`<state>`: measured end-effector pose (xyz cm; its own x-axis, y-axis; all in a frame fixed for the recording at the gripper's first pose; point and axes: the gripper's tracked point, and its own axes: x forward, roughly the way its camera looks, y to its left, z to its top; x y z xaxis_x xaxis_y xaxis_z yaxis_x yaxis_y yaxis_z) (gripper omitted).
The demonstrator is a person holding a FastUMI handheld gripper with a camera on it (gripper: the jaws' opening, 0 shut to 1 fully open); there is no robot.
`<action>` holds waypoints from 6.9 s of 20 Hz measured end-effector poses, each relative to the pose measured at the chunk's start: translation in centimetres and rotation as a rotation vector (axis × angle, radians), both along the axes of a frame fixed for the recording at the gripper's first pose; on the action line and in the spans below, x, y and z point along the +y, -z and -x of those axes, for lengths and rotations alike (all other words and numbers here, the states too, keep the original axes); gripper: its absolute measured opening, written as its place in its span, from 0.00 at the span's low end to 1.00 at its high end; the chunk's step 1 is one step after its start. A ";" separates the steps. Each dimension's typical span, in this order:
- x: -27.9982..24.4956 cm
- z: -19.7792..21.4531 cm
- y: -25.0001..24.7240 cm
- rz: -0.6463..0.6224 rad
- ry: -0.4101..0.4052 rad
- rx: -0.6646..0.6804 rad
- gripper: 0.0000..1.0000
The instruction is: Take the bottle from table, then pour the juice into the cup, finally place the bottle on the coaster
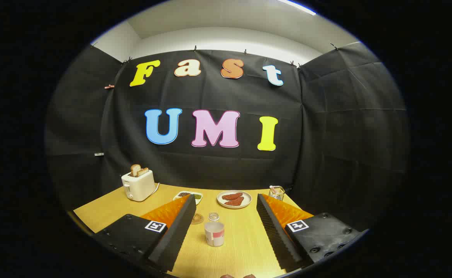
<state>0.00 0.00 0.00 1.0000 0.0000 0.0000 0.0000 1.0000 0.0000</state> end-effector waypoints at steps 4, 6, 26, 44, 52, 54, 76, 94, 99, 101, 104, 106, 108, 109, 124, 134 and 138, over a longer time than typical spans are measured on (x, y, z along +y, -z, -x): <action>0.4 -0.9 0.0 0.007 -0.005 0.011 0.97; 0.8 -1.4 -0.4 0.013 -0.021 0.011 0.97; 0.6 -7.7 3.0 -0.031 -0.219 -0.009 0.97; 3.5 -13.9 15.7 0.022 -0.149 0.079 0.97; 3.5 -15.1 20.3 -0.004 -0.120 0.113 0.97; 3.6 -15.4 21.3 -0.013 -0.121 0.123 0.97; 5.5 -16.2 20.9 0.096 -0.165 0.253 0.68; 9.8 -14.7 11.9 0.566 0.060 0.261 0.67; 11.2 -14.2 13.1 0.757 0.015 0.252 0.67; 11.5 -14.3 14.1 0.790 -0.014 0.255 0.67; 12.0 -14.9 15.3 0.801 -0.052 0.269 0.67; 12.2 -15.6 16.0 0.820 -0.075 0.274 0.67; 12.2 -16.1 16.7 0.834 -0.088 0.284 0.68; 12.1 -16.4 17.0 0.839 -0.091 0.293 0.67; 14.7 -17.4 22.8 1.211 -0.263 0.305 0.67; 15.4 -18.3 22.3 1.492 -0.349 0.192 0.67; 16.0 -18.8 21.7 1.555 -0.356 0.146 0.67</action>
<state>18.76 15.96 -21.66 0.9404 0.1310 -0.3139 -0.3137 -0.0227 -0.9493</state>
